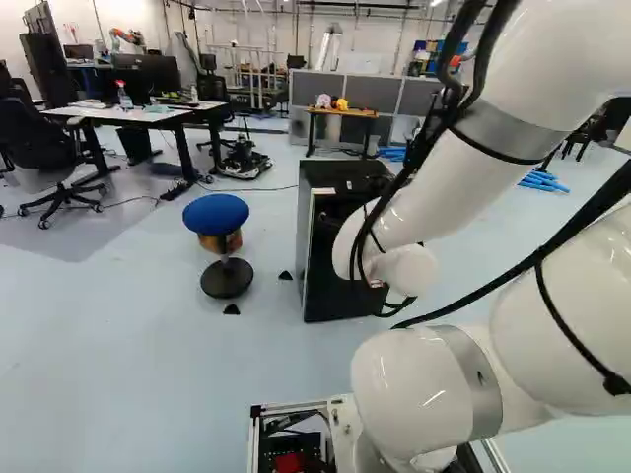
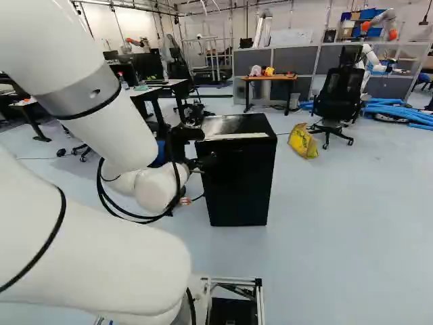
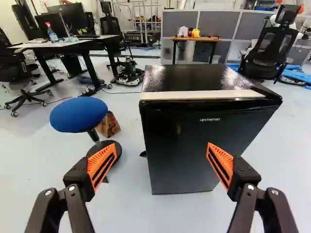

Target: Grab a drink from the fridge

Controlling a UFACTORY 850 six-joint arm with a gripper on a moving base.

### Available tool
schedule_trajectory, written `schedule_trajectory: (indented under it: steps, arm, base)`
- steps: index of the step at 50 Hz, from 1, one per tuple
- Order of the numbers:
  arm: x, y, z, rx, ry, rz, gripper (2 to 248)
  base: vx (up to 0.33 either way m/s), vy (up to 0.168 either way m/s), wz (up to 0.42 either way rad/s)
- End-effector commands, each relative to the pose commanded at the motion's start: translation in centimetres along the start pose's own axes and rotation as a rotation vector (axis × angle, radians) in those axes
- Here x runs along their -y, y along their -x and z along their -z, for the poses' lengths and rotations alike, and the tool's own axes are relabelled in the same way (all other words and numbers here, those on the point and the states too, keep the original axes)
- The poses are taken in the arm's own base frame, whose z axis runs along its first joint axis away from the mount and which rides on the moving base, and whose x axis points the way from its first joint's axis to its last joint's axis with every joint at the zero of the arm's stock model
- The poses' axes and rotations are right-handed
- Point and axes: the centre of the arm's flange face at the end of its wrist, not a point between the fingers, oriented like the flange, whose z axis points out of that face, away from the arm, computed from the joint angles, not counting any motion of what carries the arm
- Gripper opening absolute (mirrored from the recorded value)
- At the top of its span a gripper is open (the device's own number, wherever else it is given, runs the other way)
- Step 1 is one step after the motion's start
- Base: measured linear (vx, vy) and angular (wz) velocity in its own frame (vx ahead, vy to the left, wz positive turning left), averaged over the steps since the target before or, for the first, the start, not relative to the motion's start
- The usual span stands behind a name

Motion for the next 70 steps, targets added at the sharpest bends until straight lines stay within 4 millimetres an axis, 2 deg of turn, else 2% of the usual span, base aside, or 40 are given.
schedule_trajectory:
  steps: [29, 44, 70]
  arm:
    - [0.0, 0.0, 0.0, 0.0, 0.0, 0.0, 247]
    - [0.9, -0.1, -0.2, 0.001, -0.012, -0.009, 247]
    - [3.1, -1.6, -3.6, 0.0, -0.005, -0.053, 247]
  base:
    - [0.033, 0.013, -0.006]
    - [0.0, 0.0, 0.0]
    - [0.0, 0.0, 0.0]
